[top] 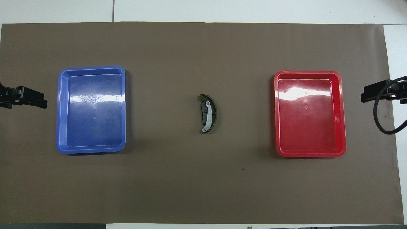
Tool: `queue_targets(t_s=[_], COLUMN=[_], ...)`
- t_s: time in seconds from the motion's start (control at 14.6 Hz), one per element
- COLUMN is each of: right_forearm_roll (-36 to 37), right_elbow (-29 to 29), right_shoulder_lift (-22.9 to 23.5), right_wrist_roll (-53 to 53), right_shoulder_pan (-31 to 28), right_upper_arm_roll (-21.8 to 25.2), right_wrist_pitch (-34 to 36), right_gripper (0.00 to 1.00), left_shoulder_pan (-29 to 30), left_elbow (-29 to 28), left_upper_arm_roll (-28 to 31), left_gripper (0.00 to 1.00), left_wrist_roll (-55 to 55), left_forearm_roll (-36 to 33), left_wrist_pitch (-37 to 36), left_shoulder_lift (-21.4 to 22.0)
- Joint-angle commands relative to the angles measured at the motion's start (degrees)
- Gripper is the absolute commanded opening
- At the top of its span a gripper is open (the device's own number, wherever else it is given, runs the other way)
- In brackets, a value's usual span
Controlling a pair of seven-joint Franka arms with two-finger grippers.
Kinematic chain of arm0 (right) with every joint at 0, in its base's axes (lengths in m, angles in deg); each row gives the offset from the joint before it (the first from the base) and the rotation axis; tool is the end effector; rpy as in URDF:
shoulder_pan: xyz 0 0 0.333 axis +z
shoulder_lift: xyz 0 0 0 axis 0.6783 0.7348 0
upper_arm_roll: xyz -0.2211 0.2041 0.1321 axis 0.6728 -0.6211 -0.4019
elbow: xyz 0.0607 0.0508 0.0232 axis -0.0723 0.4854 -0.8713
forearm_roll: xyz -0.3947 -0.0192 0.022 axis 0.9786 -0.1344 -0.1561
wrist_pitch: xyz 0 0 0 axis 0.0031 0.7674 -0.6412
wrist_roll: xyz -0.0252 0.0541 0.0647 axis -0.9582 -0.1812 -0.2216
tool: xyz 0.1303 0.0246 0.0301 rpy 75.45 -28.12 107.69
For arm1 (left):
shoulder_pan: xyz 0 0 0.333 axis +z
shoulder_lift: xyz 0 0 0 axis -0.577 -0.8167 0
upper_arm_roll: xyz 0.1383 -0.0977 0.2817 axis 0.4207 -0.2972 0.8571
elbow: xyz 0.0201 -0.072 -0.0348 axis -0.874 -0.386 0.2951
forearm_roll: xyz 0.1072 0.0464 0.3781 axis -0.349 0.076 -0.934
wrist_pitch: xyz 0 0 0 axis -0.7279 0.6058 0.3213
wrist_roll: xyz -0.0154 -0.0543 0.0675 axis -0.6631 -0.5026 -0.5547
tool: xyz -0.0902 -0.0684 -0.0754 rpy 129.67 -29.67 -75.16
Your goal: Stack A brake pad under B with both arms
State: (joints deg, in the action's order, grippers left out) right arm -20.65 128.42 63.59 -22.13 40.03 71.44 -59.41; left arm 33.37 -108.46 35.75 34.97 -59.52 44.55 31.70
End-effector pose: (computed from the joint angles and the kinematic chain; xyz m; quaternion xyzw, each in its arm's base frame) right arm 0.5372 -0.0208 0.6145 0.9992 -0.0367 -0.0117 0.0070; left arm 0.5470 -0.0118 0.5775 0.9982 -0.0457 -0.0390 0.0070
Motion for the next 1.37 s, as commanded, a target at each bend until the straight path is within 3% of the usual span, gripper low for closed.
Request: queue_targets(t_s=[0.0, 1.3], right_forearm_roll=[-0.2, 0.6], right_elbow=[0.0, 0.1], right_shoulder_lift=[-0.4, -0.5], right_wrist_roll=[1.4, 1.4], right_shoulder_pan=[-0.8, -0.7], right_upper_arm_roll=[-0.5, -0.6], right_wrist_pitch=[0.7, 0.7], right_gripper=[1.00, 1.00], left_shoulder_pan=[0.7, 0.7], left_elbow=[0.3, 0.3], left_upper_arm_roll=[-0.3, -0.3], left_gripper=[0.99, 0.99], left_wrist_roll=[0.3, 0.3], left_forearm_roll=[0.7, 0.6], left_wrist_pitch=[-0.9, -0.9], left_shoulder_lift=[0.1, 0.1])
